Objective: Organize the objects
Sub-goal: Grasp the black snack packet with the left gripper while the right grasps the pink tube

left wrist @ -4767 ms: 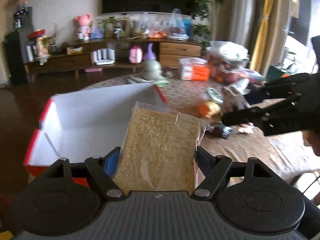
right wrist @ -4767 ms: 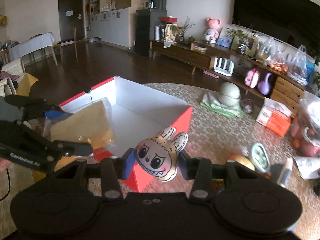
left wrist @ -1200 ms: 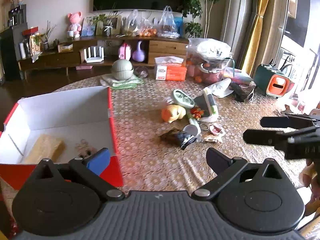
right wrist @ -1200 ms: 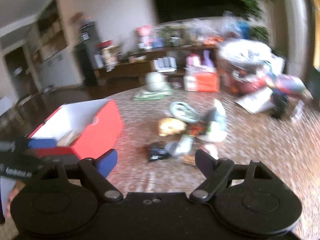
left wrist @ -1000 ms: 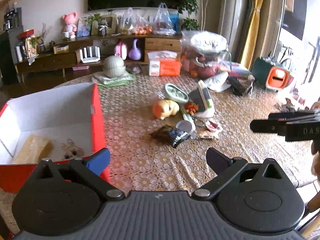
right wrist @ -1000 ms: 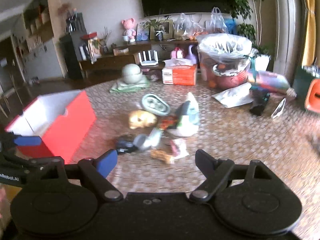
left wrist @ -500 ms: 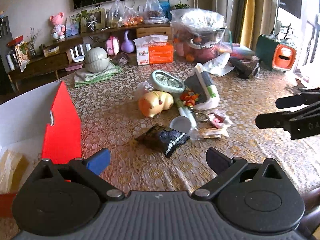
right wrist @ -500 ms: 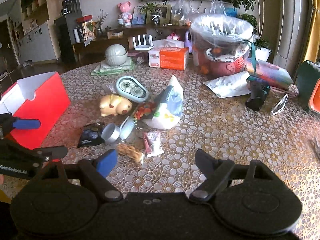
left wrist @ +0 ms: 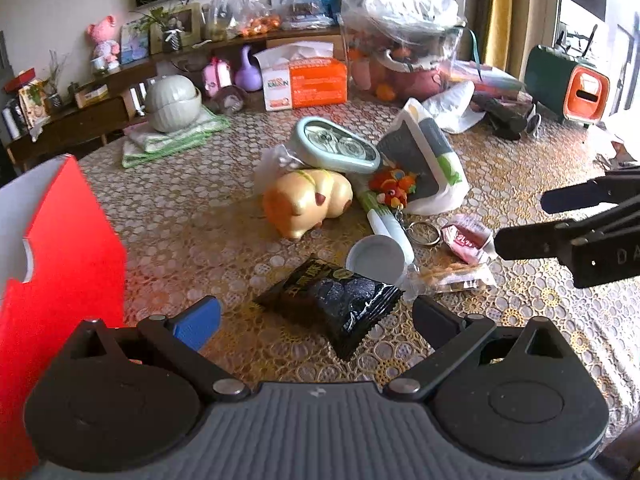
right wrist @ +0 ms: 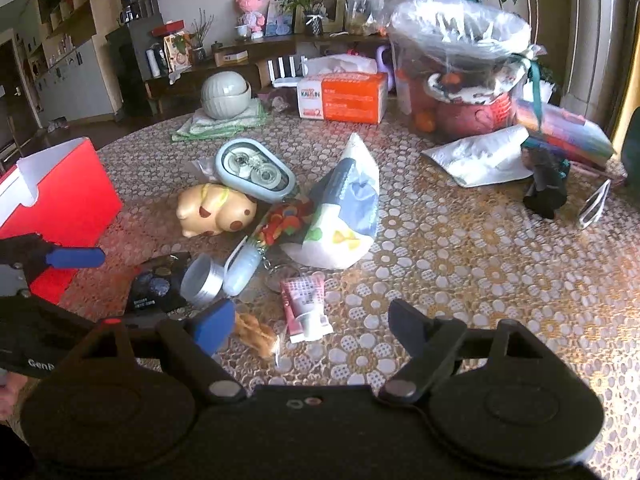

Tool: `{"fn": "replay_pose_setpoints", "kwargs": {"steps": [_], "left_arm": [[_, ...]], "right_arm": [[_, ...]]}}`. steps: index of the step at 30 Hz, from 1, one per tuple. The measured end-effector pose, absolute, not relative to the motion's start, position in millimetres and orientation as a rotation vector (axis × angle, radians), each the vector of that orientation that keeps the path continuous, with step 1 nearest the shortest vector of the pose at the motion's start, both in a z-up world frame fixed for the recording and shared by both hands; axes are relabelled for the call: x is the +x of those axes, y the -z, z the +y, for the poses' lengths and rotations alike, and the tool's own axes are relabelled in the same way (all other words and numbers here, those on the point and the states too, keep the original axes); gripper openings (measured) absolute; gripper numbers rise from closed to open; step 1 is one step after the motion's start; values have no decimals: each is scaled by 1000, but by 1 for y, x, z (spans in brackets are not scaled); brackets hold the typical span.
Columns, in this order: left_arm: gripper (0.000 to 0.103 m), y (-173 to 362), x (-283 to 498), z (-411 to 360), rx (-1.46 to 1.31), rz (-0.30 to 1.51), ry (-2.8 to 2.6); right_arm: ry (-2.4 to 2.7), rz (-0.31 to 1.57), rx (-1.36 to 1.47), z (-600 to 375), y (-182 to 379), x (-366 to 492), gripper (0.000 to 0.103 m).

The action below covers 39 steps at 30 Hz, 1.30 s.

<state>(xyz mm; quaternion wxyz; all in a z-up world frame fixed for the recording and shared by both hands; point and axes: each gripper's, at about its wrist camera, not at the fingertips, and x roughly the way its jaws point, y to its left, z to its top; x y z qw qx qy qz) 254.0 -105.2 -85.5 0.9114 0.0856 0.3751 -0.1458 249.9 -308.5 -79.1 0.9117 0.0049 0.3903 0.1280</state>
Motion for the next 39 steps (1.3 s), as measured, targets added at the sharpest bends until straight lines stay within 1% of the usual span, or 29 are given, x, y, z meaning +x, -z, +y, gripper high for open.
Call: {"fn": "replay_pose_setpoints", "kwargs": {"steps": [10,11,13,14,17,19,21,23,24,25,27,28,29,30,38,39], "left_arm": [[103,103,274,-105,204,776,340],[103,104,275,-104,203,776,351],[102,107,277,-104,202,775,362],[102,108,277,-103,199,775,366],[102,110,277,-104,200,764,373],[102,110,276,-104,203,760,381],[101,111,274,-104,204,751,386],[99,111,273,-104,203,747,394],[93,111,272,-103,202,744,394],[89,111,272,-103,199,745,395],[86,111,271,-102,189,746,396],[85,111,270,-102,186,744,398],[85,111,269,-101,187,741,397],[84,111,268,-101,187,739,395],[77,104,259,-98,168,721,394],[69,103,258,-97,166,720,393]], "right_arm": [[-275,835,54,-310,95,265,80],[-275,839,54,-309,96,266,79],[-274,848,51,-308,99,269,71],[-271,850,51,-308,100,270,66],[-267,849,59,-307,101,272,65],[-269,852,54,-306,102,273,61],[-276,855,50,-303,103,274,54],[-274,847,39,-301,103,274,53],[-274,844,36,-300,103,274,48],[-274,844,34,-299,104,274,46],[-266,840,33,-298,104,274,39],[-262,840,35,-298,104,274,37],[-260,840,38,-299,103,274,32],[-255,841,40,-299,103,274,25],[-244,832,58,-304,95,262,23],[-244,827,58,-304,93,260,23]]}}
